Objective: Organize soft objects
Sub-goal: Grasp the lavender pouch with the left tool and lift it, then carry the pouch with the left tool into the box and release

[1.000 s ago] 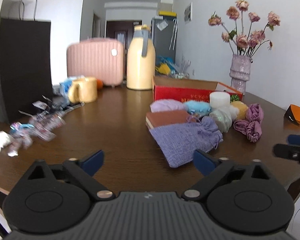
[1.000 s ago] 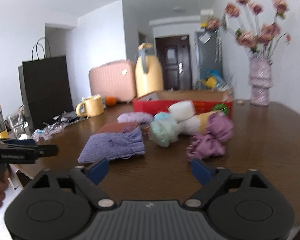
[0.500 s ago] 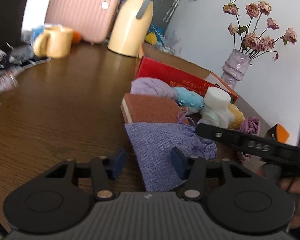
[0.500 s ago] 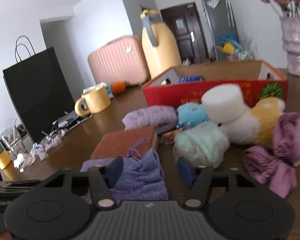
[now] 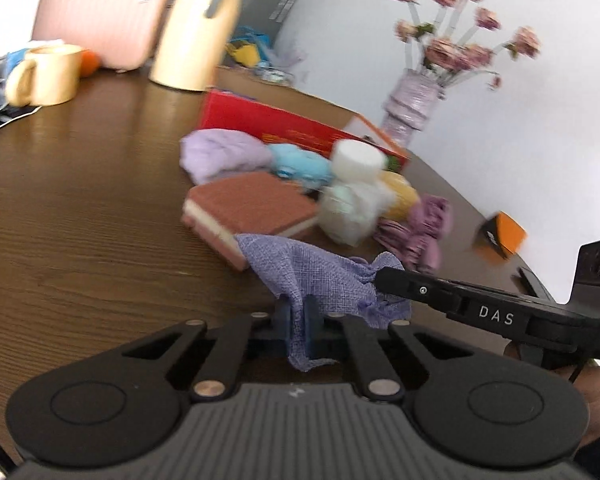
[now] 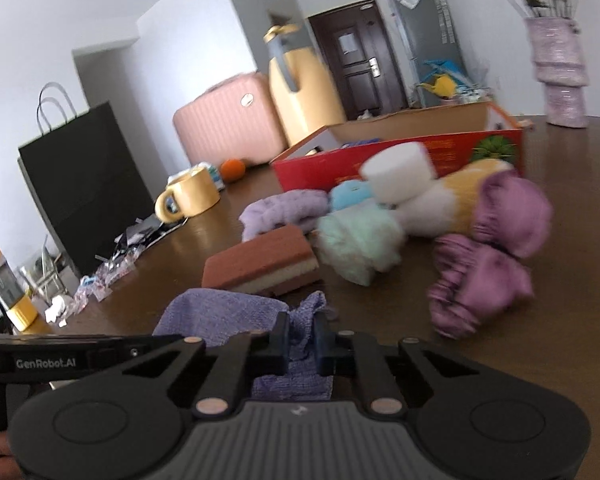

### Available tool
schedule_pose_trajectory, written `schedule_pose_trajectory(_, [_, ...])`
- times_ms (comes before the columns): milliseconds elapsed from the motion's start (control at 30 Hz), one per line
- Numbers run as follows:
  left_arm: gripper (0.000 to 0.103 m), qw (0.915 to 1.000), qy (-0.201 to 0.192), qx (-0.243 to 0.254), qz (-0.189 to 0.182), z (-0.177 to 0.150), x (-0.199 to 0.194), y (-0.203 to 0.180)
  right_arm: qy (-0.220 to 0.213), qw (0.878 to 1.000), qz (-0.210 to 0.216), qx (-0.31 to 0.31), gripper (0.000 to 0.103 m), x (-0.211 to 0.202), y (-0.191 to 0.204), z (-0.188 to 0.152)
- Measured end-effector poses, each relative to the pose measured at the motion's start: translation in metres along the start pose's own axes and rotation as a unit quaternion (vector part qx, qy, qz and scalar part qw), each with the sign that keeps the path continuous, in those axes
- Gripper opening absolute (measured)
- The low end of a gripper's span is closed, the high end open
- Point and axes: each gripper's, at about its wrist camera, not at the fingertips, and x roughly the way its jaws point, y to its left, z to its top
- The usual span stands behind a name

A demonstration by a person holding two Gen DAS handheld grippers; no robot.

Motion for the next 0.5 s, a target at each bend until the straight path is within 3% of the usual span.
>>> schedule_pose_trajectory(167, [0.006,0.9990,-0.005,0.036,-0.025,-0.002,-0.004,-0.032,-0.038,0.999,-0.007,0.020,0.010,-0.034,-0.016,0.003])
schedule_pose_trajectory(300, [0.006,0.9972,-0.023,0.058,-0.040,0.017,-0.004,-0.053,-0.074,0.997,-0.012,0.007,0.009,-0.046,-0.027,0.030])
schedule_pose_trajectory(500, [0.006,0.9956,-0.036,0.076,-0.041,0.091,0.032,-0.071,-0.096,0.994,-0.032,-0.049,0.008,-0.017,-0.046,0.122])
